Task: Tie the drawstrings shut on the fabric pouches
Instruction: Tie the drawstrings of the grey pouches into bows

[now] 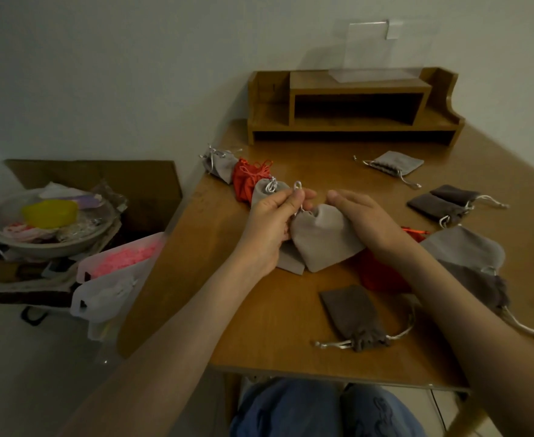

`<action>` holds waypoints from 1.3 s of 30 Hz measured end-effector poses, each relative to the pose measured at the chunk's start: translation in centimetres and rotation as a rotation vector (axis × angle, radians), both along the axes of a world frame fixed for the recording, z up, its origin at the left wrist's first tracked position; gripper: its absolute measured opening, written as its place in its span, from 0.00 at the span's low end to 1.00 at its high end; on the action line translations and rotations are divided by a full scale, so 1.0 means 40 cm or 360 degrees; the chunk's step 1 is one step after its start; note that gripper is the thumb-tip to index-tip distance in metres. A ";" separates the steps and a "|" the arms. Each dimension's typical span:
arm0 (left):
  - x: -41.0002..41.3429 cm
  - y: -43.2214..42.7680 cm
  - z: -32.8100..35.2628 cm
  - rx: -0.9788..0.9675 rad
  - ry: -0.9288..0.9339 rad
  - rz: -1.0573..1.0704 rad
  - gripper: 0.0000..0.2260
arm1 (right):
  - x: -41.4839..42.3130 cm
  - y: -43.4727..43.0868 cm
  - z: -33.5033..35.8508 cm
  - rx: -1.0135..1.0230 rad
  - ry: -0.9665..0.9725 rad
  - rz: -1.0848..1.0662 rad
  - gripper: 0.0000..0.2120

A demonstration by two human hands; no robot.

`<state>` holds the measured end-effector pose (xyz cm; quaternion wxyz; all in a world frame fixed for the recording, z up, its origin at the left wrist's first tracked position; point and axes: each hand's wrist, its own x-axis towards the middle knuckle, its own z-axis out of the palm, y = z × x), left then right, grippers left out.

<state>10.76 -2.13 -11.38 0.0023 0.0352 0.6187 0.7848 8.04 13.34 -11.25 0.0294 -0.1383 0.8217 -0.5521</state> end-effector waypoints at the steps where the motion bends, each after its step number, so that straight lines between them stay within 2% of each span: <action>1: 0.000 0.000 -0.002 -0.0043 0.0004 0.0005 0.09 | 0.000 0.000 0.001 0.0013 0.0006 -0.0005 0.18; 5: -0.007 -0.002 -0.008 -0.0088 -0.0048 0.0130 0.10 | 0.001 -0.003 0.000 0.0055 0.0076 -0.0074 0.19; 7: -0.008 -0.004 -0.010 -0.0101 -0.0038 0.0170 0.10 | 0.005 -0.003 0.006 -0.0014 0.0089 -0.0093 0.15; 12: -0.013 0.006 -0.033 -0.0649 0.0240 0.0185 0.09 | 0.007 0.003 0.013 -0.0321 0.0073 0.0044 0.13; 19: -0.023 0.012 -0.043 -0.0786 0.0230 0.0093 0.08 | 0.006 -0.009 0.003 -0.0089 0.0203 0.0203 0.07; 23: -0.030 0.013 -0.050 -0.0681 0.0116 0.0187 0.11 | 0.007 -0.006 0.000 -0.0007 0.0270 0.0218 0.06; 29: -0.032 0.009 -0.054 -0.0671 0.0183 0.0123 0.11 | 0.003 -0.005 -0.006 0.0197 0.0486 0.0166 0.05; 35: -0.013 0.012 -0.046 -0.0747 0.0284 0.0009 0.07 | 0.000 0.000 -0.015 0.0380 0.0836 0.0152 0.07; 39: -0.010 0.009 -0.050 -0.0827 0.0381 0.0098 0.07 | 0.002 -0.007 -0.026 0.0331 0.0898 0.0165 0.12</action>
